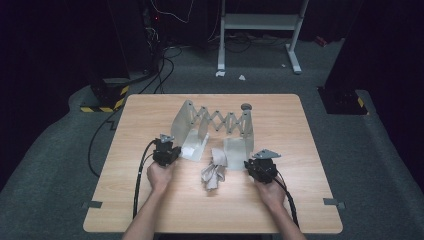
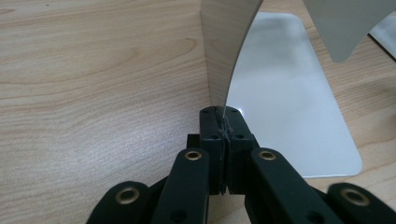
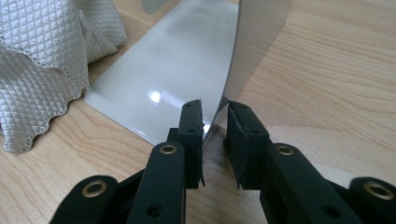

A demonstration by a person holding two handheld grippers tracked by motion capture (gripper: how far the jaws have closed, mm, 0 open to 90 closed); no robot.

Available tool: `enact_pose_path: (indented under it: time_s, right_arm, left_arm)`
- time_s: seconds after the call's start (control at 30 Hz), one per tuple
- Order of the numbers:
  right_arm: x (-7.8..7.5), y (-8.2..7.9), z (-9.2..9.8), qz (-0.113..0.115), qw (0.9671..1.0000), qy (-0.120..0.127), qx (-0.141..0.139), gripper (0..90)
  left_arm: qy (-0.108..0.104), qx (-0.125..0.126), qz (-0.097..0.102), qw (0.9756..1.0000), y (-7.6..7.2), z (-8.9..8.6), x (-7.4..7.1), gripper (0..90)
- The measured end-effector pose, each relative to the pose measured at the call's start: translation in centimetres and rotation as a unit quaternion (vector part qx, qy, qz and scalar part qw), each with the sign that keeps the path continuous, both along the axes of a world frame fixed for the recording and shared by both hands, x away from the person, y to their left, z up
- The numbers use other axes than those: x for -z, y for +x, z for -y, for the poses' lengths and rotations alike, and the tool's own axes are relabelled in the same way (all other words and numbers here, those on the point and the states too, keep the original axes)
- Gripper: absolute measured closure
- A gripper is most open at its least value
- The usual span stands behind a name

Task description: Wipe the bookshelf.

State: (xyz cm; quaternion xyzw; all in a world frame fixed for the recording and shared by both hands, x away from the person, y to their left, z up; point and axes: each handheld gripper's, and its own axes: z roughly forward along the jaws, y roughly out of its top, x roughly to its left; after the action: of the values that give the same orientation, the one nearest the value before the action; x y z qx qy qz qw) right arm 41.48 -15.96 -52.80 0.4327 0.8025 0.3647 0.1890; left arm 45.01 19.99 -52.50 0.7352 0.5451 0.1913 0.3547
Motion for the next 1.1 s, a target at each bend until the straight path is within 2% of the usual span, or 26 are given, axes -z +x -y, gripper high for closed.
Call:
enact_pose_path:
  time_s: [0.33, 0.53, 0.6, 0.77, 0.83, 0.87, 0.97, 1.1]
  right_arm:
    - [0.0, 0.1, -0.1, 0.001, 1.0, -0.002, 0.005, 76.2]
    - [0.0, 0.8, -0.3, 0.0, 1.0, -0.001, 0.009, 76.4]
    - [0.0, 1.0, -0.3, -0.001, 0.9999, 0.0, 0.01, 75.8]
    - [0.0, 1.0, -0.6, 0.002, 0.9998, -0.007, 0.018, 57.9]
    - [0.0, 0.6, -0.6, 0.011, 0.9996, -0.015, 0.023, 54.0]
    - [-0.1, 0.2, -0.5, 0.017, 0.9995, -0.011, 0.023, 53.1]
    - [-0.2, -0.8, -0.3, 0.008, 0.9997, 0.013, 0.017, 50.2]
    - [-0.7, -1.9, -0.2, 0.004, 0.9995, 0.03, 0.012, 46.0]
  left_arm:
    - [0.005, -0.021, 0.003, 0.9998, -2.0, 0.2, 0.0, 89.0]
    - [-0.005, -0.033, 0.013, 0.9993, -3.3, 0.2, 0.3, 88.9]
    - [-0.016, -0.037, 0.018, 0.999, -3.5, 0.1, 0.5, 88.8]
    - [-0.006, -0.037, 0.026, 0.999, -3.6, 0.3, 0.6, 87.4]
    - [-0.003, -0.035, 0.027, 0.999, -3.6, 0.4, 0.6, 82.6]
    - [0.0, -0.035, 0.029, 0.999, -3.6, 0.4, 0.6, 80.4]
    - [0.018, -0.035, 0.035, 0.9986, -3.7, 0.8, 0.6, 73.2]
    - [0.023, -0.037, 0.036, 0.9984, -3.7, 0.9, 0.6, 66.2]
